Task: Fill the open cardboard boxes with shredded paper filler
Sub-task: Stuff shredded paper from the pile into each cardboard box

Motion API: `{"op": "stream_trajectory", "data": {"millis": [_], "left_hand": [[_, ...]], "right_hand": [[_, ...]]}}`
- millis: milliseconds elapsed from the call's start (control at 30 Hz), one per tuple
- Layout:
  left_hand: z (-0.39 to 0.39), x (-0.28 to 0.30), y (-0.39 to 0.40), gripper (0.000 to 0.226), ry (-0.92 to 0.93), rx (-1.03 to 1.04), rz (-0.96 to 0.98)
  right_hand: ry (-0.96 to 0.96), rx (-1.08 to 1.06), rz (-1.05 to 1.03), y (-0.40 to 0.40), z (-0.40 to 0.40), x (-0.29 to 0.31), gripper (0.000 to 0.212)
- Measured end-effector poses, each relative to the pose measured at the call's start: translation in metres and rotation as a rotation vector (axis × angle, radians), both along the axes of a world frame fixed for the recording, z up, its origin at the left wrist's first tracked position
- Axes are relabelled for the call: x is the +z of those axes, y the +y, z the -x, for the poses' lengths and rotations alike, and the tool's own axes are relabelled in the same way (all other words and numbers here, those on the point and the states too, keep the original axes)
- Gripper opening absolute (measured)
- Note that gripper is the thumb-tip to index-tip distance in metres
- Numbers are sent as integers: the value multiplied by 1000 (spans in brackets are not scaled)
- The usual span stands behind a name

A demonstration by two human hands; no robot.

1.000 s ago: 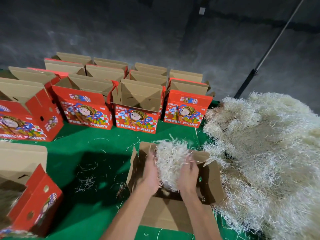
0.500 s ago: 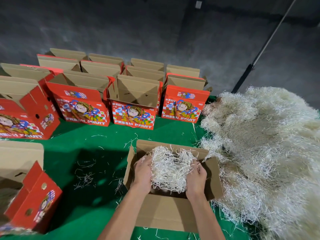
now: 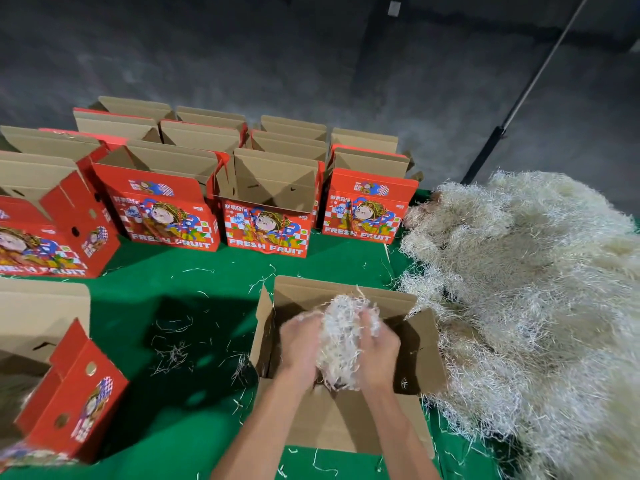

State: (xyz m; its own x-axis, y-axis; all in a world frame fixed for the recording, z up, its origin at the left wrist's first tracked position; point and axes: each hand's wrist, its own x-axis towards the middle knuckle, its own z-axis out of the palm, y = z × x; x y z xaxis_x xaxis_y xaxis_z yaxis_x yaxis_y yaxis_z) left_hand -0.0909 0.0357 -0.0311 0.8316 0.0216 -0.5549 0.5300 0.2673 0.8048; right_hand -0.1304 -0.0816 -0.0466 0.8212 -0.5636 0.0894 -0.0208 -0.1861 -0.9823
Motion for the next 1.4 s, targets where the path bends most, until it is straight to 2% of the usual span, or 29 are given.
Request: {"op": "stream_trajectory", "data": {"millis": [67,133,200,300,333,400,467,567,633,667,733,800,867,900,933,1000,1100,1133,1200,1233,1300,1400], "left_hand": [[-10,4,16,18,120,56,76],[-11,6,24,23,182,40,155],[-11,0,22,23,156,2,164],[-7,4,14,7,80,-62,90],[-5,7,11,11,39,-82,63],[1,8,5,30,-70,-155,-70],[12,10,-2,57,-176,-170,-193],[23,9,-13,96,-250,-190,-295],[25,9,-19,107,-280,-194,-303],[25,8,-20,99,-301,-161,-283],[23,5,-20,82,-282,-106,-275],[18,2,-16,82,-184,-126,-307],[14,1,-13,88,-63,-164,-298],[12,1,-12,82,-10,-176,-268],[11,1,-11,66,11,-186,-233],[13,1,-12,31,-48,-199,-228],[16,-3,-16,48,-273,-151,-381],[18,-1,-17,43,-353,-101,-392],[23,4,-19,12,-380,-23,-332],[23,5,-20,32,-367,22,-303],[23,5,-23,51,-364,42,-279],[18,4,-23,70,-235,-64,-286]], "right_hand": [[51,-103,-145,-16,2,0,61],[126,-152,-199,-24,2,1,69],[200,-166,-245,-26,1,4,80],[227,-99,-403,-25,5,9,77],[207,-57,-476,-23,5,9,72],[183,25,-525,-18,7,9,52],[201,65,-489,-8,8,8,38],[169,111,-254,5,11,5,38],[117,158,-132,11,12,8,26],[98,152,-129,13,12,10,19],[69,76,-265,13,9,13,18],[53,-13,-376,9,9,14,19],[63,-68,-367,2,8,12,20],[59,-64,-325,1,7,12,21],[47,-33,-270,2,7,12,20],[27,67,-161,8,9,11,17],[29,141,-5,15,11,2,22],[31,147,28,16,11,1,18],[7,119,99,16,11,2,13],[-10,106,146,16,10,4,17],[-65,143,207,20,10,7,22],[-66,153,50,26,7,6,27]]}}
